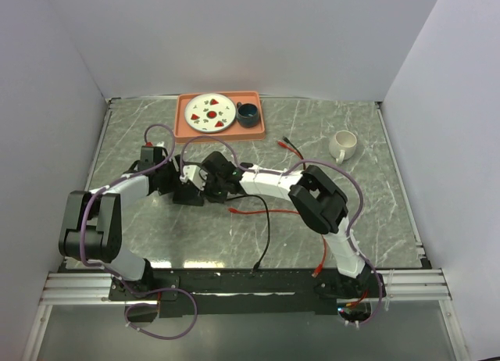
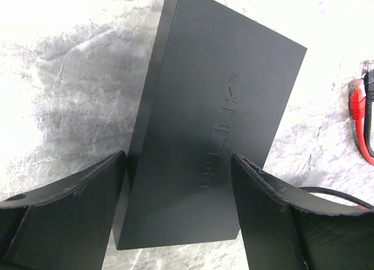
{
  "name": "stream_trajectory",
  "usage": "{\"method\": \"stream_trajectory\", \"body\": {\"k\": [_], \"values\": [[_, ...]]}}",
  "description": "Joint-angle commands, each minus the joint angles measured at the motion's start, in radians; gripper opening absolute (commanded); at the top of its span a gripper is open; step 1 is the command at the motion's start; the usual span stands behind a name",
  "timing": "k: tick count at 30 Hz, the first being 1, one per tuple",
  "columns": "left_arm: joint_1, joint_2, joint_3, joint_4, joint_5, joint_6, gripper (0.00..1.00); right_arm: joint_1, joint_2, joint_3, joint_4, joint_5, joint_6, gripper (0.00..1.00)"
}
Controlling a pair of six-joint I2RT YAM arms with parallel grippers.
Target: Insert the plug into the switch port
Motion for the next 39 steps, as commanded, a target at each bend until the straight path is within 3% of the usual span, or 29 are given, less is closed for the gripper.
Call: {"method": "stream_trajectory", "body": {"k": [1,14,17,18,21,24,27,35,37,39], "values": [[-0.002,0.024,0.017,0.011,0.063,0.004,0.77,0.002,0.051,0.072,-0.044,0.035,-0.007,0.0],[-0.004,0.018,0.002,0.034,0.112,-0.007,0.74,0.024,0.052,0.101,-0.058,0.052,-0.026,0.0],[-0.005,0.018,-0.013,0.051,0.146,-0.008,0.54,0.025,0.055,0.126,-0.055,0.032,-0.01,0.0],[-0.008,0.021,-0.02,0.054,0.151,-0.011,0.42,0.025,0.058,0.133,-0.055,0.023,-0.006,0.0],[-0.011,0.027,-0.039,0.068,0.159,-0.019,0.21,0.025,0.064,0.162,-0.062,0.009,0.007,0.0],[-0.016,0.037,-0.052,0.076,0.152,-0.03,0.15,0.027,0.075,0.198,-0.081,0.0,0.022,0.0],[-0.022,0.046,-0.066,0.077,0.157,-0.04,0.01,0.025,0.084,0.224,-0.088,0.016,0.048,0.0],[-0.051,0.031,-0.109,0.061,0.148,-0.076,0.04,0.013,0.054,0.186,-0.058,0.061,0.135,0.0],[-0.056,0.02,-0.116,0.059,0.146,-0.076,0.14,0.006,0.028,0.169,-0.053,0.059,0.166,0.0],[-0.057,0.003,-0.128,0.047,0.131,-0.082,0.39,0.001,0.006,0.147,-0.053,0.064,0.181,0.0]]}}
